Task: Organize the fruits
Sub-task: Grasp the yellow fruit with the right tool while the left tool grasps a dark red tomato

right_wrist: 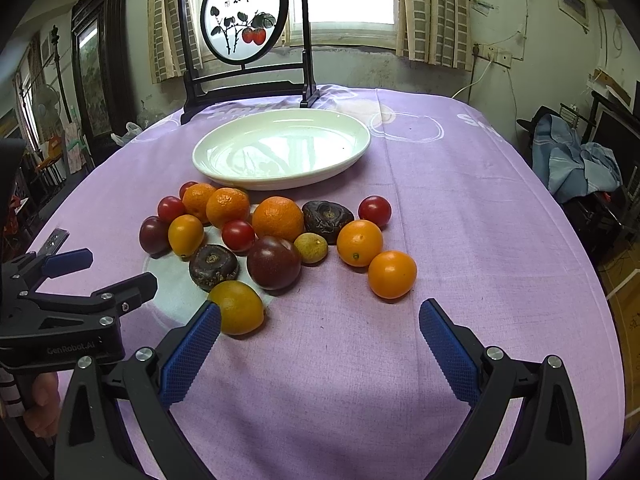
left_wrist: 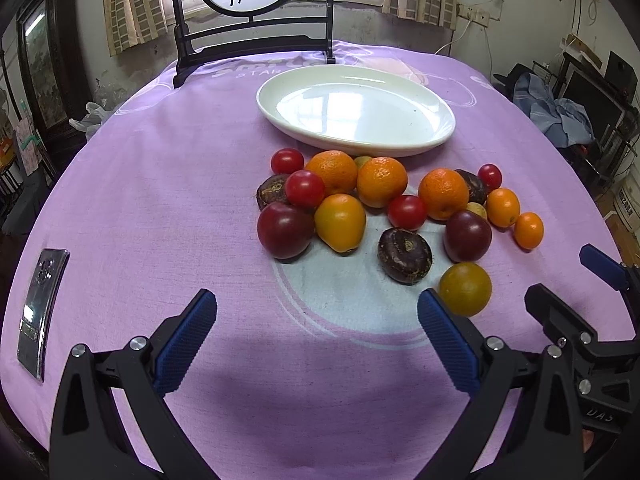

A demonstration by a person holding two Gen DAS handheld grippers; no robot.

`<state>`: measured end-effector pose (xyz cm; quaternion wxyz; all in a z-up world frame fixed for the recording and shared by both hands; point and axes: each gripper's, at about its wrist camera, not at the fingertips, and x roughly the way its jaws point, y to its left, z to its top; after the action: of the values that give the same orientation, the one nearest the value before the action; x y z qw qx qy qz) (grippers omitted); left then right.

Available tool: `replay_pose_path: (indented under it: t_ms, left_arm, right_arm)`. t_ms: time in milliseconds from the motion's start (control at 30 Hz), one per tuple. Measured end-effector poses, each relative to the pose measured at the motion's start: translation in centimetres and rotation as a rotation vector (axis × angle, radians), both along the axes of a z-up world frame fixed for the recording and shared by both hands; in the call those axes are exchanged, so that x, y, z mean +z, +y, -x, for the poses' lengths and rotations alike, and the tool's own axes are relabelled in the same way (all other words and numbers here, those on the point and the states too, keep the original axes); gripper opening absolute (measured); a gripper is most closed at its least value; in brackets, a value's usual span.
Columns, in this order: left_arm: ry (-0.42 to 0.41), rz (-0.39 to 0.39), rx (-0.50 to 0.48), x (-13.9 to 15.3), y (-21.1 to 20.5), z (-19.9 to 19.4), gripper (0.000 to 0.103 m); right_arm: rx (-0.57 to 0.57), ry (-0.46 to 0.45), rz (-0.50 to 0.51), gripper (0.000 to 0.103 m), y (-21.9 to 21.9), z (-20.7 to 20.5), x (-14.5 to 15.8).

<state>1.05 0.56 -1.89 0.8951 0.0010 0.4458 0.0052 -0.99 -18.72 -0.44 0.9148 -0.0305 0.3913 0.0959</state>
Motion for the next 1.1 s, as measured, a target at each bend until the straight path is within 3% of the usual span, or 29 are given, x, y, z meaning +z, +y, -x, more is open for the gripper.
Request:
replay_pose_path:
  t_ms: [233,600,667,733,767,833,900,1100]
  left_arm:
    - [0.003,0.006,0.037,-0.6,2.8,-0.5,0.099]
    - [0.029,0.026,0.038,-1.9,6.3,-2.2,0.099]
    - [0.048,0.036,0.051,-2.3,6.9,-2.6,0.099]
    - [0.071,0.049,0.059,-2.8,7.4,-3.2,0.099]
    - [0.084,0.059,0.058,-3.0,7.5,-3.4,0.099]
    - [0.105,0.080,0.052,-3.4,7.7,-3.7,0.099]
    - [0.123,0.093,0.043,-3.6,7.6,-4.1,0.099]
    - [0.134,0.070,0.000,-3.7,6.4,-6.0,0.099]
  right_arm:
    - [0.018,0.046,0.047,0.099,0.8,-0.3,-1.2]
    - [0.162,0.154,0.120,0.099,5.4,-2.3,-3.4]
    - [0.170,0.152,0.148,0.093,6.2,-2.7,-3.6]
    - [0.199,0.168,0.136,0.074,6.7,-2.9,-3.7]
    - [0.210,0.173,0.118,0.071,6.7,-3.0,-3.6]
    - [0.236,0.183,0.091,0.053,6.8,-2.9,-3.5]
    - [0.248,0.171,0.090,0.042,6.9,-2.6,-3.3]
    - [0.251,0.169,0.017,0.042,5.3,-1.8,-2.9]
